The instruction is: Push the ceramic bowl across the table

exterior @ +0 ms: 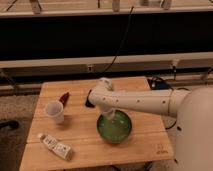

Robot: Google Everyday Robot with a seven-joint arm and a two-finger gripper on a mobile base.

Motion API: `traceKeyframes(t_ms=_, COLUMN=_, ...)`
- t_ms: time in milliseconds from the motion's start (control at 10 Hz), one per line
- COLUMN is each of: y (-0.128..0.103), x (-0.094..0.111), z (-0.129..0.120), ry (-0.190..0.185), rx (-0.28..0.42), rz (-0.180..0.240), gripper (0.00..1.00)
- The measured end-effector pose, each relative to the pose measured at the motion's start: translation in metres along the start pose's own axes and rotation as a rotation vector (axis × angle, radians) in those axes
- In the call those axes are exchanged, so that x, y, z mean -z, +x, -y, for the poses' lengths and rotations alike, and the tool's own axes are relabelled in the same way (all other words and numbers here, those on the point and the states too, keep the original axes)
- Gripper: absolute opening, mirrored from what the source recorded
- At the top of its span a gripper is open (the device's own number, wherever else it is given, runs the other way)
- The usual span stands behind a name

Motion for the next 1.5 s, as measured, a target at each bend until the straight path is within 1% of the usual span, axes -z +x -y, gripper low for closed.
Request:
traceKeyframes(t_ms=200, y=-0.007, x=0.001, z=0.006, ry=0.003, rx=0.027, rz=-0.004, gripper=0.0)
traceKeyframes(t_ms=400, y=-0.008, x=0.001, z=0.01, ry=0.005, rx=0.048, rz=-0.008, gripper=0.0)
traceKeyframes(t_ms=1100, y=-0.026, x=0.002, z=0.026, ry=0.023, rx=0.15, rz=-0.009, gripper=0.0)
traceKeyframes(t_ms=1500, y=-0.035, x=-0.003, z=0.031, ry=0.028, rx=0.204, rz=0.0, gripper=0.0)
